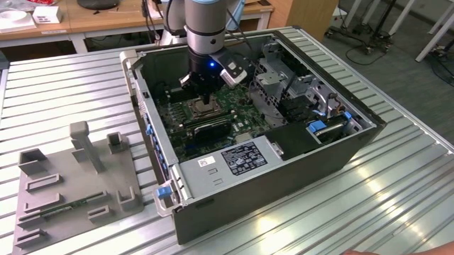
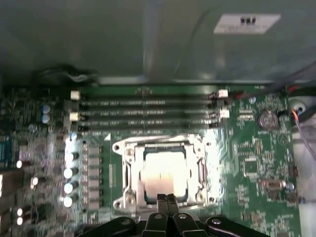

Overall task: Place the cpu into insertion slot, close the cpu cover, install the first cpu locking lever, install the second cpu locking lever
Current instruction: 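Install the second cpu locking lever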

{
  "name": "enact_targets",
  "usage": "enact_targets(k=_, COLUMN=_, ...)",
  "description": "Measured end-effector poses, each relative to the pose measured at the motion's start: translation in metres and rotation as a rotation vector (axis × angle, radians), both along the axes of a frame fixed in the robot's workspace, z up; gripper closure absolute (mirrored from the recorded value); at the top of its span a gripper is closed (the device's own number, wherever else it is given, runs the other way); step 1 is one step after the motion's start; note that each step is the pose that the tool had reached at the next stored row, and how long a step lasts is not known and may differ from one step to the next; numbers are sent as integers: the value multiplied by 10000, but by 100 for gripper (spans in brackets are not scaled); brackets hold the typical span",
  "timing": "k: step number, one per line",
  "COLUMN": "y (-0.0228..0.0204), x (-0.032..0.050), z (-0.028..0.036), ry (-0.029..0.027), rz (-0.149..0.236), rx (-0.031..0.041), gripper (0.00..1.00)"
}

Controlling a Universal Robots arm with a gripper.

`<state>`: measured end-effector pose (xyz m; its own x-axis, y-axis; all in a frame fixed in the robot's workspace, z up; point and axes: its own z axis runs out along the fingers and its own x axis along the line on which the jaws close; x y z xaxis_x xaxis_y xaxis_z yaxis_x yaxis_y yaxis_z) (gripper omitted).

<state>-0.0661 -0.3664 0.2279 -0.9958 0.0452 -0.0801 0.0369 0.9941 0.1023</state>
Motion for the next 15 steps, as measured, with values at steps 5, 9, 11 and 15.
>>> enact_targets(k=5, y=88, x=4, z=-22, ry=1, rz=-2, rx=-1, gripper=89)
enact_targets(k=9, y=110, x=5, z=-43, ry=0, rz=-1, rx=0, gripper=89)
enact_targets(k=11, y=110, x=5, z=-43, ry=1, rz=-1, rx=-1, gripper=89)
enact_targets(k=15, y=111, x=4, z=-43, ry=2, rz=-2, rx=5, gripper=89)
